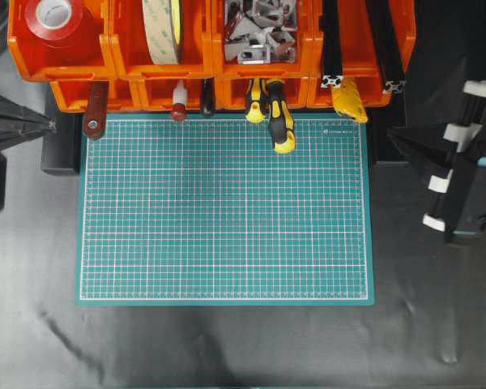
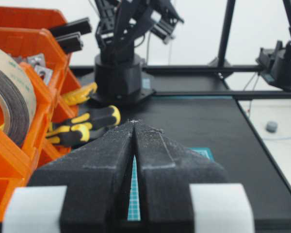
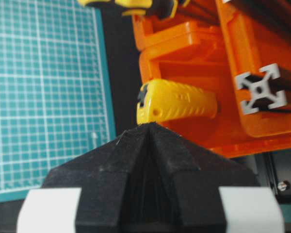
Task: Pick cutter from container rack with right arm.
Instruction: 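Move the open right gripper toward the yellow cutter on the rack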
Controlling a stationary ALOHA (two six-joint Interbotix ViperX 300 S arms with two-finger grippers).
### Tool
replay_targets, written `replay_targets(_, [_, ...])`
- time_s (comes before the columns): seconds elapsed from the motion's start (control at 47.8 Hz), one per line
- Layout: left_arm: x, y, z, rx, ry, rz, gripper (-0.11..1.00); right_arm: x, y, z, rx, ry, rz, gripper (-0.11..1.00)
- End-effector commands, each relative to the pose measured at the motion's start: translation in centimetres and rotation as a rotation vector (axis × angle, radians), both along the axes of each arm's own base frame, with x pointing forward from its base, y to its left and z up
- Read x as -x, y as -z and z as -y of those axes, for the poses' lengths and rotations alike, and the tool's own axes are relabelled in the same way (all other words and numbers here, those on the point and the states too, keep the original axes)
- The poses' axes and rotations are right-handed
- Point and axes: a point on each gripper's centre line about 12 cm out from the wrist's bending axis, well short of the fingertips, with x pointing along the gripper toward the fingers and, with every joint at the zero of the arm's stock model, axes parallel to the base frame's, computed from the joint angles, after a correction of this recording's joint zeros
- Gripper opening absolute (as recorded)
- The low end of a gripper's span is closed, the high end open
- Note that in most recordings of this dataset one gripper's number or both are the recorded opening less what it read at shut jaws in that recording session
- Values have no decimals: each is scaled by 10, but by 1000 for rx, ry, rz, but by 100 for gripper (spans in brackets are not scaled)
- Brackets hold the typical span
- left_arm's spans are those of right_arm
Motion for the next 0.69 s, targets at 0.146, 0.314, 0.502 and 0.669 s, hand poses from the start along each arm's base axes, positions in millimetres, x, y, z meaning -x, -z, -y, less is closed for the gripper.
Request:
replay_targets(0.146, [-2,-10,0,1,-1,20,1,0,10,0,22,-17,-17,2])
replay_targets(0.314, [-2,-9,-1,1,-4,18,1,-3,18,2,6,-30,-18,37])
replay_targets(0.502, [-2,-9,-1,2,-4,17,1,-13,26,7,59,-26,-33,82])
replay_targets(0.669, [-2,-9,-1,2,-4,17,1,-25,34,12,125,-8,-54,76])
